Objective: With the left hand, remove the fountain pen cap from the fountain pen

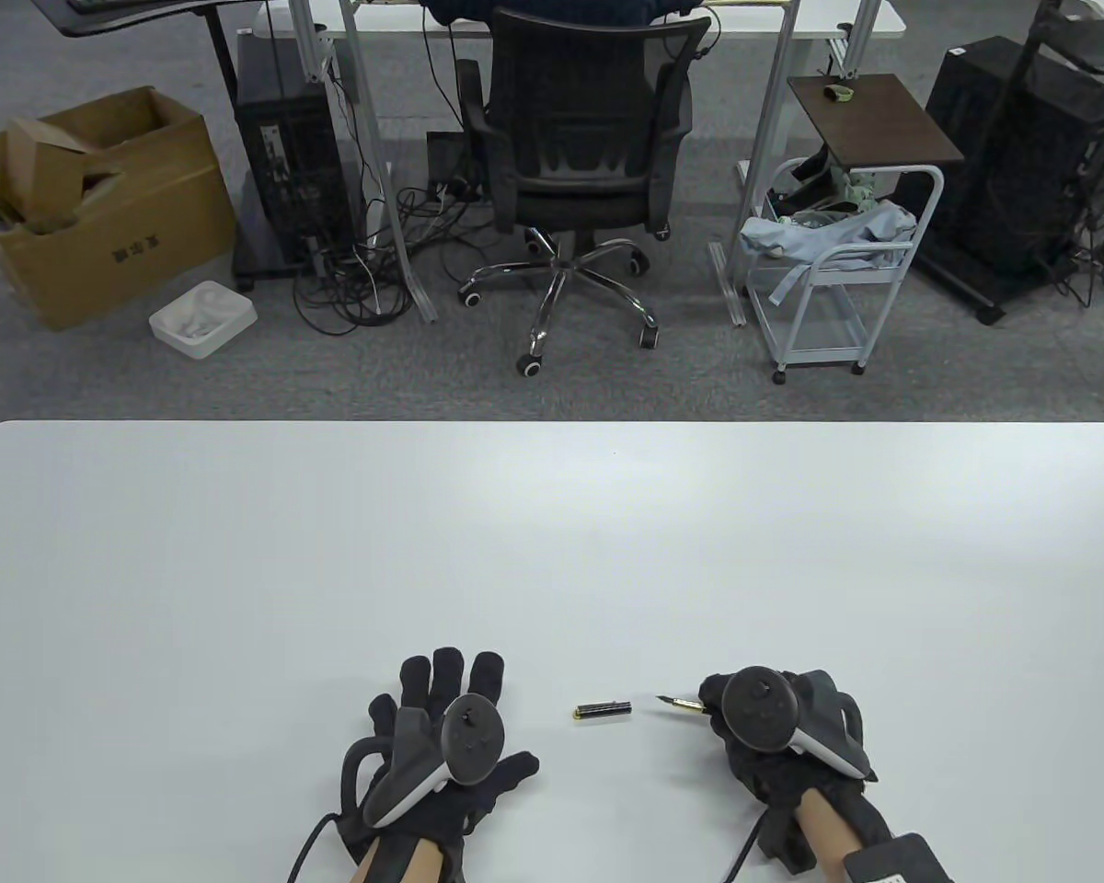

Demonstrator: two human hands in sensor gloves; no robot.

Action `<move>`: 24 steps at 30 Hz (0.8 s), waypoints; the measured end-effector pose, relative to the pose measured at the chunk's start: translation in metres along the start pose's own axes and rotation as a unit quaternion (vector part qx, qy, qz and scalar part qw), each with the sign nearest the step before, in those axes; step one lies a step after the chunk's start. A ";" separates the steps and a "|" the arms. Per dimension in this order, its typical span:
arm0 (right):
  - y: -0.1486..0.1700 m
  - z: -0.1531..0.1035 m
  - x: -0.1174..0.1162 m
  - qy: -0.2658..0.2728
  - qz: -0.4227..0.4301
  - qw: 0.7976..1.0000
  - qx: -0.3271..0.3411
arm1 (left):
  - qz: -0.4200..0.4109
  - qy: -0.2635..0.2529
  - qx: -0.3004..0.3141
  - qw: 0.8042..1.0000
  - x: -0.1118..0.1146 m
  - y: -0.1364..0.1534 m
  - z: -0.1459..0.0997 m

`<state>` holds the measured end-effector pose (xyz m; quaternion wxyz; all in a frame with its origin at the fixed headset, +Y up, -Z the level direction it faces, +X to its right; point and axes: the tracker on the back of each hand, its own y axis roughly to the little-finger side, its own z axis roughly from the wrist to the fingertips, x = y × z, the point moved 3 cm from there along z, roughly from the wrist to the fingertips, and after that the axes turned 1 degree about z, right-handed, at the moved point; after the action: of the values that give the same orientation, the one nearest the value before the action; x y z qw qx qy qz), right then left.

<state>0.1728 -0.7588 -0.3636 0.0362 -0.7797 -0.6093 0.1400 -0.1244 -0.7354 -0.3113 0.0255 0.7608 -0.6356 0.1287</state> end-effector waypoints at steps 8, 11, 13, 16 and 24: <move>0.007 0.021 -0.017 -0.021 -0.071 0.997 -0.001 | -0.003 0.019 0.007 1.000 0.005 0.001 0.002; 0.006 0.021 -0.023 -0.024 -0.090 0.996 0.013 | -0.005 0.021 0.008 1.000 0.004 0.001 0.002; 0.004 0.022 -0.024 -0.028 -0.097 0.995 0.005 | -0.006 0.023 0.008 1.000 0.005 0.001 0.001; 0.002 0.022 -0.025 -0.027 -0.108 0.994 0.002 | -0.007 0.026 0.007 1.000 0.005 0.000 0.001; -0.003 0.017 -0.018 -0.053 -0.118 0.992 0.004 | 0.001 0.032 0.006 0.999 0.007 0.000 0.001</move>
<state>0.1611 -0.7775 -0.3761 0.0234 -0.6937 -0.6975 0.1782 -0.1227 -0.7426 -0.3110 0.0410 0.7557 -0.6344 0.1573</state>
